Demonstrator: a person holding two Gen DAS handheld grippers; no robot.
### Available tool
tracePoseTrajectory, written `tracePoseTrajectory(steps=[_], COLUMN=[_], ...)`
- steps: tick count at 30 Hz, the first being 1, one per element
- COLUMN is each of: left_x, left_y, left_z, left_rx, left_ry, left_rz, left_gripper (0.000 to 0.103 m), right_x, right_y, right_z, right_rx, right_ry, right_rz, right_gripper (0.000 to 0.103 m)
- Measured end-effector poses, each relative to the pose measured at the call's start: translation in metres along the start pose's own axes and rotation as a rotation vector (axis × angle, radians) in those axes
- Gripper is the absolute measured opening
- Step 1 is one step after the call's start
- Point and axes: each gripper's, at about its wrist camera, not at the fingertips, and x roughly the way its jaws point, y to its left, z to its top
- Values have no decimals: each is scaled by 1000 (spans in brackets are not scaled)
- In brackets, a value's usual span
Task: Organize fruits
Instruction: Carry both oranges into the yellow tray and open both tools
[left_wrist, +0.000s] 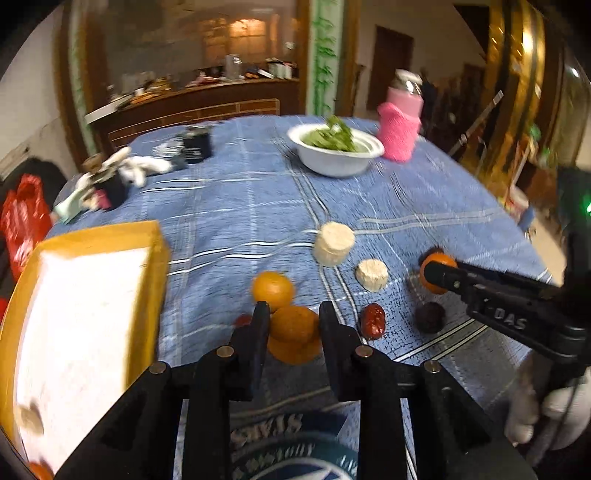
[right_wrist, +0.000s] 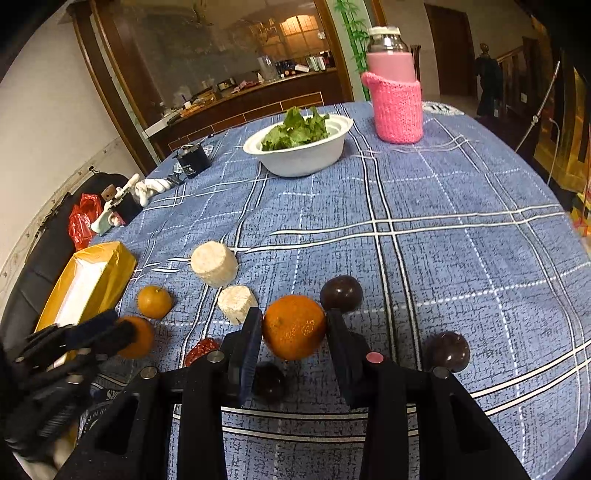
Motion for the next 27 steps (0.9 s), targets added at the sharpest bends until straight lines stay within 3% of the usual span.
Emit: tracePoseTrajectory(steps=[7,10,14,17,24,27], left_x=[-46,-64,-85,-99,-119,-120], left_y=[41,70,111,139,185,202], left_z=[-8,-14,-25,-36,-59,-70], left_rx=[-118,-210,-318,-369,-428,-442], left_ry=[-63,-71,-97,-121,-153,-144], left_rz=[10,-48,-58,1,138,196], left_gripper=[26,26,27,27,27,27], right_x=[-2,-6,-21,-34,-38,-32], right_y=[1,0,11,29,137,182], right_z=[0,-1,-2,-6,-28,-41], right_rx=[-12,-11,-45,-27,-198,-270], right_ry=[-30,-55,-126,-111,4,51], right_rz=[-25,-37,-124,-22,212,272], right_gripper=[38,38,38,39,39,40])
